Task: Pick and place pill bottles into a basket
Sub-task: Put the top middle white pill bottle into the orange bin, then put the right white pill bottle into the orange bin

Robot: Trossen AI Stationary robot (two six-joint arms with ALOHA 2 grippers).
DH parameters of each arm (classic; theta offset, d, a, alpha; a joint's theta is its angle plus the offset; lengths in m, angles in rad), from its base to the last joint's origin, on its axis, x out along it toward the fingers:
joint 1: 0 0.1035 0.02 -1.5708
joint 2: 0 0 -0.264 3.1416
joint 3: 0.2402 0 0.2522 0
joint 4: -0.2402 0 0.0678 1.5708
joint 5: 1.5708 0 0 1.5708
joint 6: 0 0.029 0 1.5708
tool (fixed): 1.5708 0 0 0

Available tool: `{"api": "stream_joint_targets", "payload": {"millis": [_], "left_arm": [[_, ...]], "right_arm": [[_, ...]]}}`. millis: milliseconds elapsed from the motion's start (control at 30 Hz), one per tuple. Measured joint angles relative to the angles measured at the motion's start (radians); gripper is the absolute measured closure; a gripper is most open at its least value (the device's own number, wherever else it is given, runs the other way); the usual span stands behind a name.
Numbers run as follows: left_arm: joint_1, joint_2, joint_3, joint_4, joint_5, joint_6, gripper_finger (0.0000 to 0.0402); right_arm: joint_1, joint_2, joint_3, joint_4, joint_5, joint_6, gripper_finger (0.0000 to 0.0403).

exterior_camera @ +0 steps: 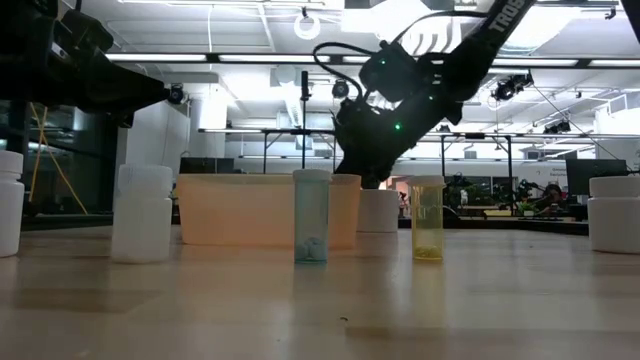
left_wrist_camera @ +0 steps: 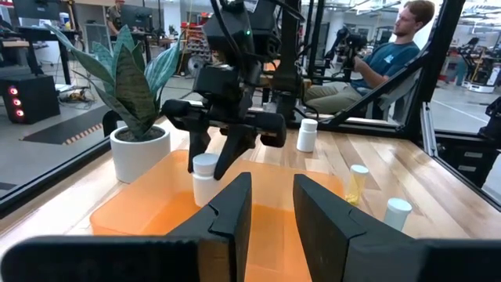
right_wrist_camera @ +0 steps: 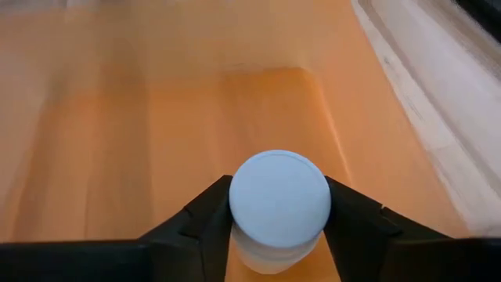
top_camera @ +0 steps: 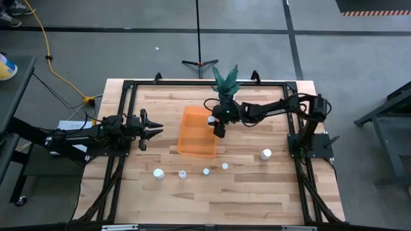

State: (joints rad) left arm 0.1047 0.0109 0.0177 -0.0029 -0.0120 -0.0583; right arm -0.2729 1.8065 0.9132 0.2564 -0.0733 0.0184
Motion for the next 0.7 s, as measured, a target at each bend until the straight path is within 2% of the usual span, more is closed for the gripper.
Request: {"api": "stream_joint_targets", "payload": {"millis": [200,533,700], "left_arm": [[0.000,0.000,0.000,0.000,0.000,0.000,0.0269],[0.000,0.000,0.000,0.000,0.000,0.000,0.0269],[0.000,0.000,0.000,0.000,0.000,0.000,0.0269]], "right_arm": [[0.001,0.003,-0.021,0.046,-0.010,0.000,0.0246],[0.001,0.008,-0.021,0.056,-0.008,0.011,0.0159],[0.001,-0.023,-0.010,0.045,-0.017,0.010,0.0148]]}}
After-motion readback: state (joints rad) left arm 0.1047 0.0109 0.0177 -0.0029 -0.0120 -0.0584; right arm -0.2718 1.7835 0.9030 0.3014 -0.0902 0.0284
